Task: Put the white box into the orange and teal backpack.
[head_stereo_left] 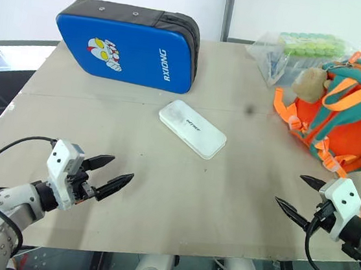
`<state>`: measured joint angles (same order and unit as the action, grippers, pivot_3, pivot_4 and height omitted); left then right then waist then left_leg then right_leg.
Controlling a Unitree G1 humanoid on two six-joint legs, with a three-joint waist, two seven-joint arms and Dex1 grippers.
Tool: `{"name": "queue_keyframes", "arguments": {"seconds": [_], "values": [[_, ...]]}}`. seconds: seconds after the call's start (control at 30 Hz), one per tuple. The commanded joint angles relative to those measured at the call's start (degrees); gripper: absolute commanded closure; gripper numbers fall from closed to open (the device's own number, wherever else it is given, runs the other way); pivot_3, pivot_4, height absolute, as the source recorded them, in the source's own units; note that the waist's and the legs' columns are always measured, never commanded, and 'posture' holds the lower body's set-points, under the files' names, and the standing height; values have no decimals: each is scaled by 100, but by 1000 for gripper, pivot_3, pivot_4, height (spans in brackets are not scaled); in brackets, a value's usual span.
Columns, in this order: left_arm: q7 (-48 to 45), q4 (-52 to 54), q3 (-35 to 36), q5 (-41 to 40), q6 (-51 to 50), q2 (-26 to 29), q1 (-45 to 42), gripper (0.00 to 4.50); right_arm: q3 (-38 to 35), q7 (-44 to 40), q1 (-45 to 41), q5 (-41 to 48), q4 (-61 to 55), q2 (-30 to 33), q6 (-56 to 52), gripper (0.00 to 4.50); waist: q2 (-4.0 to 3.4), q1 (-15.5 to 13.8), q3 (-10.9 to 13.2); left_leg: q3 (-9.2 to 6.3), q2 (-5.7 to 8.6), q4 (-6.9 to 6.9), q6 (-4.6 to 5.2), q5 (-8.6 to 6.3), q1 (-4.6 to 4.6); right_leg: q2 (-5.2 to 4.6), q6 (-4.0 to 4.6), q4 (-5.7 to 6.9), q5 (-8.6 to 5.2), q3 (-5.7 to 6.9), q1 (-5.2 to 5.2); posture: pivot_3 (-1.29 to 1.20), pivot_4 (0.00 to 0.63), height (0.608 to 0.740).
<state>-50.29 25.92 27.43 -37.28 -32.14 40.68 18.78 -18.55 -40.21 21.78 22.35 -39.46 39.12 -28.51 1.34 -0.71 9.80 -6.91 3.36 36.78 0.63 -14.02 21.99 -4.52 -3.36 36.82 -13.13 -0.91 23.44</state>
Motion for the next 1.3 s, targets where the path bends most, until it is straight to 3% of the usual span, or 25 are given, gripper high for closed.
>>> {"name": "queue_keyframes", "arguments": {"seconds": [0.03,0.4,0.67,0.73,0.93,1.07,1.23,1.3], "values": [[197,24,34,-15,17,36,-289,0,128,89,-112,-5,-156,-102,135,22,0,-4,0,0,0,0,0,0,0,0,0,0,0,0,0,0,150,740],[1253,-153,-320,-170,-627,-110,-1645,0,1160,817,-1297,-125,-264,-457,-408,22,1,8,2,3,-10,0,-2,0,0,36,13,-2,20,-2,4,0,150,740],[1650,-780,-926,133,-886,-71,-2821,3534,1985,1081,-2450,-227,53,-657,-1047,3604,1,2,2,-1,-10,-1,-3,0,-2,42,-5,-1,34,2,4,0,150,740],[1982,-1357,-1308,508,-1048,-106,-3485,4455,2448,1125,-2917,-456,385,-726,-1158,4492,2,-4,2,-2,-10,-1,-4,0,-3,43,-6,-1,34,3,3,0,150,740],[1780,-3246,-2505,1695,-493,-162,-5260,4455,3279,1166,-4011,-900,1148,-853,-1658,4492,3,6,2,5,6,1,-10,4,1,49,-2,-1,45,6,8,0,150,740],[1074,-5106,-3512,2645,254,-255,-6439,4455,3725,1056,-4547,-1074,1542,-916,-2002,4492,4,34,2,11,19,1,-34,18,17,47,-2,-4,46,7,23,0,150,740],[467,-7157,-4344,3741,1799,-469,-7352,4455,4080,913,-5164,-1217,2016,-1121,-2195,4492,6,155,1,15,26,3,-35,18,48,40,-4,-3,46,8,51,0,150,740],[-152,-7541,-4411,3754,1995,-581,-7517,4455,4201,916,-5524,-1371,2572,-1343,-1955,4492,7,187,0,15,27,6,-36,18,74,41,-8,-2,49,5,78,0,150,740]]}}
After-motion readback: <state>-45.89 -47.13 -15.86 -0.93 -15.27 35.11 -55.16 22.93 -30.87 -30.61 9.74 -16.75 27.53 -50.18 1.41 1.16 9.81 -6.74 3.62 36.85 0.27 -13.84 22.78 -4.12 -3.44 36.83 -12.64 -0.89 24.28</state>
